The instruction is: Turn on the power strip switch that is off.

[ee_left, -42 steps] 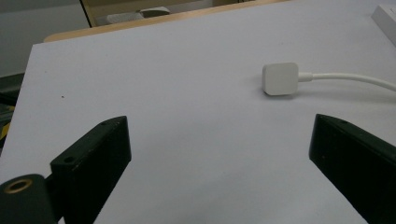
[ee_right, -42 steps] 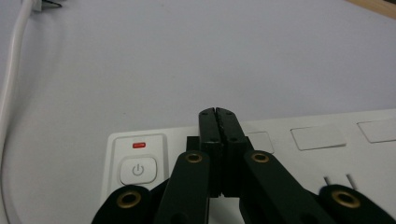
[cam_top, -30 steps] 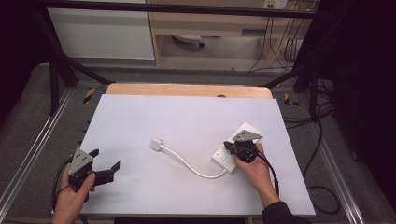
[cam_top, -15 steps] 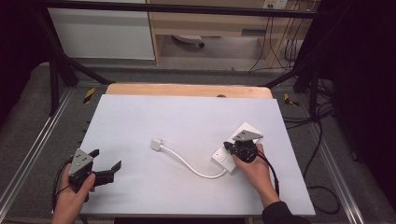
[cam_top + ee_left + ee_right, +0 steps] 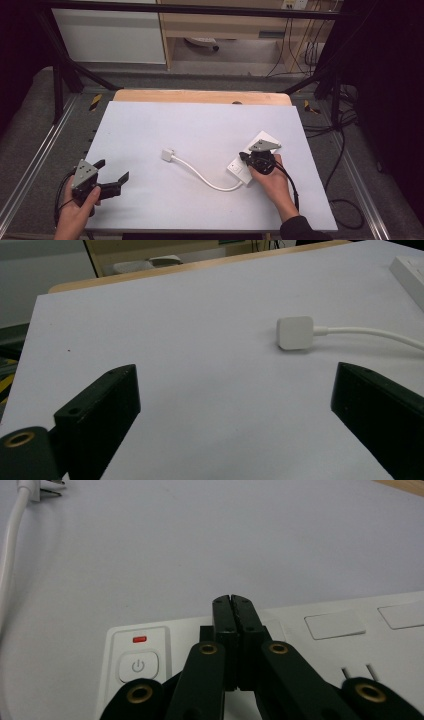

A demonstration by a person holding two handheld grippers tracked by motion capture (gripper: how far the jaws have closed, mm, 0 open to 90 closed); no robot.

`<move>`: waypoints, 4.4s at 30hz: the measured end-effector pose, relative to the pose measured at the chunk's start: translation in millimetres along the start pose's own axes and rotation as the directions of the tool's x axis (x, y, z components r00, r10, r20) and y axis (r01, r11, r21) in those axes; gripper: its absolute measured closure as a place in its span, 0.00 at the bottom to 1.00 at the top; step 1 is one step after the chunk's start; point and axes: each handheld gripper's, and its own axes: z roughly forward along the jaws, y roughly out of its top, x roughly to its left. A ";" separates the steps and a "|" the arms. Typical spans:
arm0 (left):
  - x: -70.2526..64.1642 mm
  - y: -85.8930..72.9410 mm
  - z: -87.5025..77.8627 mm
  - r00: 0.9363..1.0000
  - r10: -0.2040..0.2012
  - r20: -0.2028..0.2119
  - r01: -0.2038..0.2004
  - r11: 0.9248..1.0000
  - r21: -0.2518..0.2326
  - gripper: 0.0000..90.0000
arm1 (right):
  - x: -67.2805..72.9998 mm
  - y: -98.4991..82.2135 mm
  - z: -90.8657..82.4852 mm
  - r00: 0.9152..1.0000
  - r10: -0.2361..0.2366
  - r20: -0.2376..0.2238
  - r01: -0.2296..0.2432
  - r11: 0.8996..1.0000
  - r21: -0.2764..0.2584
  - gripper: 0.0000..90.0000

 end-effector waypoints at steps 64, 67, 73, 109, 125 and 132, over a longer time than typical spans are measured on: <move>-0.6 -1.9 1.4 1.000 -0.004 0.014 0.004 1.000 0.029 0.06 | 1.4 3.1 -4.8 1.000 0.020 -0.013 -0.020 0.998 -0.067 0.91; -0.9 -2.0 1.5 1.000 -0.005 0.017 0.005 1.000 0.030 0.06 | 2.2 4.0 -5.9 1.000 0.028 -0.011 -0.029 0.997 -0.075 0.89; -0.9 -2.0 1.6 1.000 -0.005 0.020 0.004 0.999 0.031 0.06 | 1.2 5.4 -8.5 0.999 0.050 -0.015 -0.051 0.994 -0.096 0.82; -1.2 -2.1 0.6 1.000 -0.006 0.026 0.005 1.000 0.027 0.06 | 4.7 18.6 -21.6 0.994 0.101 -0.031 -0.105 0.978 -0.180 0.45; -1.8 -1.7 -0.9 0.999 -0.009 0.035 0.008 1.000 0.021 0.06 | 4.8 30.2 -36.3 0.987 0.161 0.023 -0.153 0.964 -0.220 0.06; -2.0 -1.5 -1.1 0.999 -0.011 0.039 0.011 1.000 0.019 0.06 | 5.3 30.1 -38.1 0.984 0.165 0.068 -0.144 0.959 -0.243 0.05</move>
